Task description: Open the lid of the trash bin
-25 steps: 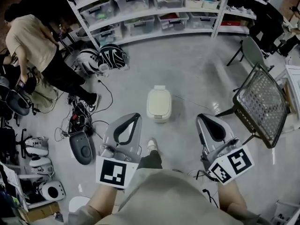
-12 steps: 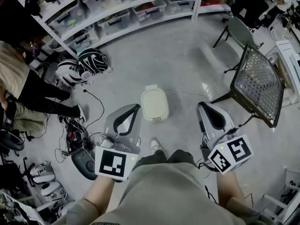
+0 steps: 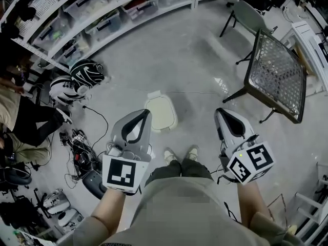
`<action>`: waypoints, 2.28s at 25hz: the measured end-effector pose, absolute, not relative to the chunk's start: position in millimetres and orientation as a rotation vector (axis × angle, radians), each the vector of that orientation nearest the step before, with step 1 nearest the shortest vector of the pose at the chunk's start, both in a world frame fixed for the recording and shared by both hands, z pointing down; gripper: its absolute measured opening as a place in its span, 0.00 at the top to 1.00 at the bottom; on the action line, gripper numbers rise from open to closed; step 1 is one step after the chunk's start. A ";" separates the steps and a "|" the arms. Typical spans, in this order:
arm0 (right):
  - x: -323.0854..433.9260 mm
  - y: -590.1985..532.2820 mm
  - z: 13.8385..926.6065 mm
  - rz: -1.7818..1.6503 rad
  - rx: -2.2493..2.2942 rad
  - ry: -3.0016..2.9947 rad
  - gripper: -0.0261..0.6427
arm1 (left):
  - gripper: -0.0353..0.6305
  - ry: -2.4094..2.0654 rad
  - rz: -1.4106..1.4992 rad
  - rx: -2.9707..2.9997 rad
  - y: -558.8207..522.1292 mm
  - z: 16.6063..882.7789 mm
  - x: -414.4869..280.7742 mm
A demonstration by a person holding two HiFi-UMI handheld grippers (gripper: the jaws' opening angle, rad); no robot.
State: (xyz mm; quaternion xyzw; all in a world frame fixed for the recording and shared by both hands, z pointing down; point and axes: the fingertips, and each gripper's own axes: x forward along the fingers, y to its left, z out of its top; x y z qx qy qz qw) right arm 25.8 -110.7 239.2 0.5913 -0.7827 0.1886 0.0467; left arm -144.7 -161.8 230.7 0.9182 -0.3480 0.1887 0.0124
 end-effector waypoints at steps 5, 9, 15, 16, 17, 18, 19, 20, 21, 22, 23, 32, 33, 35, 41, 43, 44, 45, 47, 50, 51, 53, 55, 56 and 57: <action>47.6 -115.8 269.9 0.653 1.818 -2.347 0.96 | 0.94 -1.050 0.639 2.827 -172.2 259.7 -125.0; 52.2 -120.3 310.0 0.735 1.814 -2.311 0.96 | 0.94 -0.989 0.700 2.817 -178.5 307.7 -117.8; 55.0 -118.9 393.4 0.845 1.854 -2.225 0.96 | 0.94 -0.855 0.816 2.717 -174.0 417.4 -116.4; 56.6 -116.3 406.9 0.869 1.870 -2.202 0.96 | 0.94 -0.825 0.838 2.704 -172.3 435.4 -115.9; 58.8 -113.0 420.8 0.893 1.884 -2.178 0.96 | 0.94 -0.796 0.861 2.691 -170.4 453.6 -114.7; 61.2 -109.3 435.6 0.917 1.895 -2.155 0.96 | 0.94 -0.770 0.881 2.679 -168.3 472.3 -113.0; 63.7 -105.4 451.2 0.941 1.901 -2.134 0.96 | 0.94 -0.750 0.901 2.666 -165.9 491.6 -111.1; 65.9 -101.2 467.5 0.962 1.903 -2.115 0.96 | 0.94 -0.733 0.920 2.649 -163.1 511.2 -109.4; 67.7 -96.9 484.2 0.982 1.903 -2.097 0.96 | 0.94 -0.719 0.936 2.628 -159.7 530.9 -108.3; 68.8 -92.8 501.0 0.999 1.902 -2.082 0.96 | 0.94 -0.707 0.949 2.604 -155.6 550.7 -108.0; 68.8 -89.0 517.7 1.016 1.901 -2.069 0.96 | 0.94 -0.695 0.963 2.580 -151.1 570.4 -108.4; 54.4 -74.6 653.3 1.157 1.883 -1.983 0.96 | 0.94 -0.590 1.130 2.447 -119.4 734.4 -123.5; 53.8 -73.1 666.4 1.169 1.877 -1.976 0.96 | 0.94 -0.588 1.140 2.432 -117.7 749.6 -125.2; 51.0 -70.9 691.0 1.191 1.858 -1.962 0.96 | 0.94 -0.588 1.162 2.406 -115.9 778.5 -129.8; 44.1 -62.5 754.9 1.262 1.803 -1.924 0.96 | 0.94 -0.622 1.229 2.297 -110.4 856.2 -145.5; 46.0 -59.9 772.0 1.273 1.788 -1.916 0.96 | 0.94 -0.636 1.254 2.255 -106.2 878.0 -149.9; 46.9 -60.1 778.8 1.277 1.779 -1.913 0.96 | 0.94 -0.643 1.258 2.231 -104.7 886.8 -151.5; 47.5 -60.9 784.4 1.282 1.772 -1.911 0.96 | 0.94 -0.653 1.253 2.207 -103.9 893.8 -152.7; 48.1 -63.3 794.0 1.297 1.760 -1.908 0.96 | 0.94 -0.683 1.227 2.159 -104.8 903.0 -154.1; 51.2 -66.3 804.1 1.313 1.755 -1.899 0.96 | 0.94 -0.741 1.170 2.093 -108.6 909.6 -155.4; 52.4 -66.7 806.0 1.315 1.756 -1.894 0.96 | 0.94 -0.751 1.153 2.076 -108.9 911.1 -155.3; 53.9 -66.8 809.5 1.321 1.757 -1.889 0.96 | 0.94 -0.759 1.134 2.055 -107.2 913.8 -155.5; 54.9 -66.8 814.5 1.331 1.751 -1.890 0.96 | 0.94 -0.763 1.130 2.049 -105.0 917.1 -155.6; 55.5 -67.3 817.2 1.335 1.746 -1.891 0.96 | 0.94 -0.766 1.127 2.040 -104.7 919.0 -155.4; 55.9 -67.9 819.6 1.339 1.741 -1.891 0.96 | 0.94 -0.771 1.119 2.023 -104.9 920.4 -155.3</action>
